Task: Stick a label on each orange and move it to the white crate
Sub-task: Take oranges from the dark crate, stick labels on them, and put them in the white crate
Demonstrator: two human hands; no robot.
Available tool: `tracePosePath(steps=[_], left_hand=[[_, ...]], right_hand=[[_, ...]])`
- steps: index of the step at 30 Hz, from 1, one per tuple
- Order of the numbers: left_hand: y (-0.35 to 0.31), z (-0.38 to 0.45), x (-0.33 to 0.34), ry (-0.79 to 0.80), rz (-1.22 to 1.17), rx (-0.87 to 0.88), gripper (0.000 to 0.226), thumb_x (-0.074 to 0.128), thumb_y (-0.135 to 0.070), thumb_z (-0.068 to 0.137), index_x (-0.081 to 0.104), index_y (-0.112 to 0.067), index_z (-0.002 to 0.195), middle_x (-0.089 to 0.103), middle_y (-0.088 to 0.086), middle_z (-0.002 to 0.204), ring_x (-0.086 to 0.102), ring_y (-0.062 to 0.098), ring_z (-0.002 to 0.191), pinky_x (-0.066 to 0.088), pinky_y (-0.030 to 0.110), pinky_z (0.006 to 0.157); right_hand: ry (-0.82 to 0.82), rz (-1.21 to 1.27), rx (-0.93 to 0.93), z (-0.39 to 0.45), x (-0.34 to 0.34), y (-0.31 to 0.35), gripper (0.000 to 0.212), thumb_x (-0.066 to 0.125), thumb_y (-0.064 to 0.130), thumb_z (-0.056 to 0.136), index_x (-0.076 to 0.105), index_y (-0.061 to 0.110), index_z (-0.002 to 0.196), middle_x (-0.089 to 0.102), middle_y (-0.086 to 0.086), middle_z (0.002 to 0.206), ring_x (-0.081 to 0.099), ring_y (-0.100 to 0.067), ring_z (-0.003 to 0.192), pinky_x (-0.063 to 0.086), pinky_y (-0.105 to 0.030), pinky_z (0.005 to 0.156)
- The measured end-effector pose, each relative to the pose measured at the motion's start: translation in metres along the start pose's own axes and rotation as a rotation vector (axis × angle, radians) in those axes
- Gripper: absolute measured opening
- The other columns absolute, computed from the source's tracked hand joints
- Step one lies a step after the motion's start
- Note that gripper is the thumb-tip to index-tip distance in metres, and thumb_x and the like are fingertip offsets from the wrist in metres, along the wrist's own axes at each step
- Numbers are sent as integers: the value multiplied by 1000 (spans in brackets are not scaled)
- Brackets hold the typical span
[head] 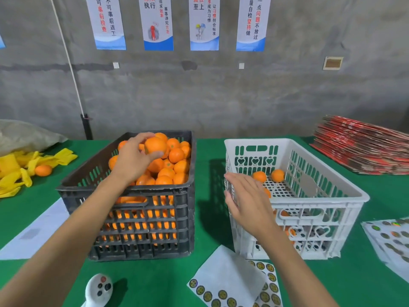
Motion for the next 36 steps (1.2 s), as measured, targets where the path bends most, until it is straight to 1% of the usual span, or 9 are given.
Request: tracePosePath(steps=[3,7,10,12,15,20,27,32,36], left_hand=[[-36,-67,11,-9,-326,-6,53,87,-29,83,65,-37,131,65,4,97,58,5,72,46,9,67],[-62,-154,35,-35,-656,2,55,86,-15,84,67,-45,126,67,8,128,73,14,105,56,19,89],[-56,-213,65,30,-705,-122,56,86,-13,84,66,-48,124,73,7,113,74,12,95,56,19,83],[-45,-244,84,115,-674,-226,50,85,-20,86,65,-46,124,76,4,95,72,8,84,54,19,77],[-29,-281,114,225,-722,-402,43,79,-26,93,60,-33,131,72,9,116,77,20,94,62,31,81],[-17,-320,152,156,-860,-724,36,69,-25,99,51,-16,129,68,17,121,78,23,94,61,24,76],[-16,-336,159,74,-1029,-916,39,57,-38,105,43,-18,136,70,16,124,77,16,102,50,22,83],[-15,-338,156,54,-1107,-980,37,53,-41,106,39,-25,136,81,3,98,74,16,108,42,32,98],[-14,-341,159,104,-1035,-933,39,53,-44,105,39,-24,136,80,4,107,71,13,114,37,34,106]], right_hand=[[-82,106,-68,-20,-4,14,35,64,16,96,65,12,131,67,-1,130,59,-18,122,40,-32,111],[-104,211,-117,-64,0,27,29,68,5,91,71,9,119,72,-2,117,63,-17,108,47,-28,101],[33,299,-11,-104,7,27,25,68,1,92,72,6,116,73,-5,113,65,-20,105,48,-27,95],[190,337,84,-128,14,26,24,64,6,97,72,8,119,71,-4,118,62,-21,112,46,-28,100],[395,351,144,-159,28,23,25,61,20,101,71,13,123,68,2,126,56,-18,121,42,-31,105],[584,275,174,-185,48,27,56,63,61,92,66,22,132,56,14,142,46,-9,129,39,-30,107],[461,240,182,-198,59,25,42,66,53,94,75,24,122,62,13,133,50,-12,120,46,-31,99],[410,74,-40,-188,57,29,23,71,42,94,82,24,103,71,9,112,62,-18,95,55,-31,76],[397,-32,-140,-186,50,33,23,74,47,90,81,26,95,68,13,100,61,-13,84,50,-24,64]])
Point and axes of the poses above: each hand's wrist, its own z-axis towards the middle knuckle, its own x-axis out of the palm, y = z × x, the point moved 2 cm from there along z, towards the middle knuckle
